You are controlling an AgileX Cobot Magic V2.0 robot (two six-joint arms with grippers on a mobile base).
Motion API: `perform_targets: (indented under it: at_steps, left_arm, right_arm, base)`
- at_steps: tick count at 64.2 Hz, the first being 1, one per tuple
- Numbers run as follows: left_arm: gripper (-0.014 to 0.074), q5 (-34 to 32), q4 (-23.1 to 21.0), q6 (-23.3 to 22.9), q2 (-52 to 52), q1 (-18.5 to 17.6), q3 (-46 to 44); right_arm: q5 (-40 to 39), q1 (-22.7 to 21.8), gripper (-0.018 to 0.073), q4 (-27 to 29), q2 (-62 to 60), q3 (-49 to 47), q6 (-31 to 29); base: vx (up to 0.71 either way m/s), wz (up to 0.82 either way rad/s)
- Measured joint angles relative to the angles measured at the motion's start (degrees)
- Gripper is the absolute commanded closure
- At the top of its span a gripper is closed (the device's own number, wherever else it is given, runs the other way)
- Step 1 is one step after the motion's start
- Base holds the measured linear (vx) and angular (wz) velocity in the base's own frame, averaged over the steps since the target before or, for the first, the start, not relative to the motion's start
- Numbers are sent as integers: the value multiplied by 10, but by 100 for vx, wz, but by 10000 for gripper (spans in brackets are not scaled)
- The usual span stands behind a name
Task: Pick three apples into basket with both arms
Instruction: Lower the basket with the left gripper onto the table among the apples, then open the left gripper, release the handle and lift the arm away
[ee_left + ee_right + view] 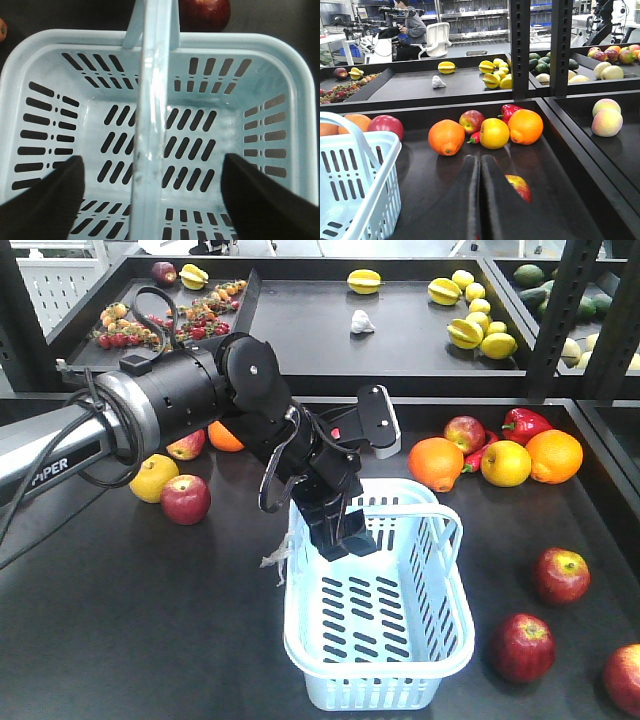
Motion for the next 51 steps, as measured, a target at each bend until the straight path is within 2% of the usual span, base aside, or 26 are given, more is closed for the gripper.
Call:
perform_targets:
  at_steps: [17,29,38,51]
  left_arm:
    - [27,-3,22,-23,-28,0,0]
    - [108,4,68,-87,-62,0,0]
    - [256,32,99,-131,-111,0,0]
    - [582,98,106,-185,-200,0,0]
  right_arm:
    - [0,0,563,0,0,0,0]
    - [0,0,563,0,0,0,0]
    - [0,0,563,0,0,0,0]
    - [0,0,563,0,0,0,0]
  base:
    - [0,0]
    - [0,0]
    - [0,0]
    - [0,0]
